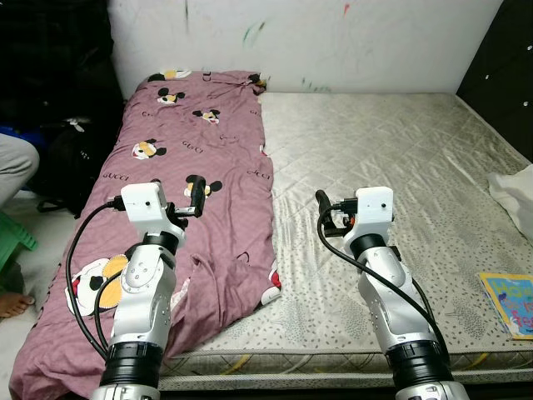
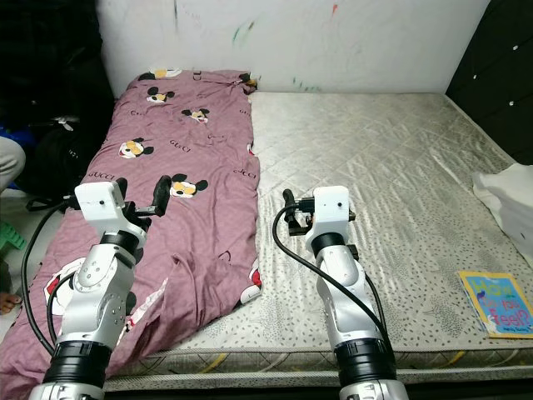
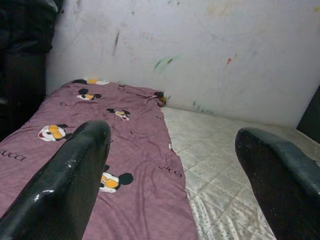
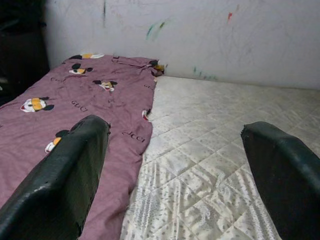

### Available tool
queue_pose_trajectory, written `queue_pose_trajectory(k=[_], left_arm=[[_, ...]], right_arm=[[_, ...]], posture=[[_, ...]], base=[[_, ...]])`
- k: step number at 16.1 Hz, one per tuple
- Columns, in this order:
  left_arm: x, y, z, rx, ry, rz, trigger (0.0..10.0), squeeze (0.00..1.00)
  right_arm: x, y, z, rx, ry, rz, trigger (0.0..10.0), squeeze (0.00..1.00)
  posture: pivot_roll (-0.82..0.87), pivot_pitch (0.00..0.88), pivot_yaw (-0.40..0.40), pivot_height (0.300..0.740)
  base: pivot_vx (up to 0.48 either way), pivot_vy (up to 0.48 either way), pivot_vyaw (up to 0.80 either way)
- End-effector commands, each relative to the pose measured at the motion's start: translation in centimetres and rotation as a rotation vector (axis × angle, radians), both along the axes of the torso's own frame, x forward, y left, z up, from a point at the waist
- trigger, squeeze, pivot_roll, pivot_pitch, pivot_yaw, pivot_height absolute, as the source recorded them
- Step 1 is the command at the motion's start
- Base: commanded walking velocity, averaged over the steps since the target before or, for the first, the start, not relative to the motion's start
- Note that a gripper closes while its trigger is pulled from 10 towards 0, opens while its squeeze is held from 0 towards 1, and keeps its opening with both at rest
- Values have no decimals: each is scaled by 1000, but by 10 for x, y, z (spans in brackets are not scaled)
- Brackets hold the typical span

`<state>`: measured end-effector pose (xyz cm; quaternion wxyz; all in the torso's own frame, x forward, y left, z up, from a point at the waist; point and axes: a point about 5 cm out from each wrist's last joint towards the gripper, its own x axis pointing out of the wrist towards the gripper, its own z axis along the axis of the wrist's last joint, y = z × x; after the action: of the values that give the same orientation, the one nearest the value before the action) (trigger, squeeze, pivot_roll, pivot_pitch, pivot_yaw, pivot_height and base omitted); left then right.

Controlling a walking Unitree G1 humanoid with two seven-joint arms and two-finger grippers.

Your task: Clean up the room

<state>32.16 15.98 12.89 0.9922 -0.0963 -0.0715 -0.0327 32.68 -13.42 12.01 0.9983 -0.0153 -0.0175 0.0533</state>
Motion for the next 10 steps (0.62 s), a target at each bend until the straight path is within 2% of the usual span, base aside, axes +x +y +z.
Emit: queue_pose_trajectory(k=[1, 5, 8, 9, 10], left_arm=[[4, -1, 3, 13, -1, -13, 10000, 0], [7, -5, 4, 22, -4, -36, 10000, 0], [9, -8, 6, 10, -5, -47, 10000, 0], [9, -10, 6, -20, 9, -66, 10000, 0], [9, -12, 7, -3, 0, -78, 10000, 0]], right_arm=[[4, 2, 11, 8, -30, -4, 10000, 0], [-5, 14, 5, 26, -16, 13, 10000, 0], [-4, 13, 5, 29, -13, 13, 10000, 0], [-3, 13, 5, 28, -11, 11, 10000, 0], [-3, 13, 4, 27, -10, 10, 10000, 0]], posture=[[-164, 21, 4, 740], [-184, 23, 31, 740], [-185, 22, 38, 740], [-184, 21, 40, 740], [-184, 13, 43, 740]], base=[[0, 0, 0], [0, 0, 0], [0, 0, 0], [0, 0, 0], [0, 0, 0]])
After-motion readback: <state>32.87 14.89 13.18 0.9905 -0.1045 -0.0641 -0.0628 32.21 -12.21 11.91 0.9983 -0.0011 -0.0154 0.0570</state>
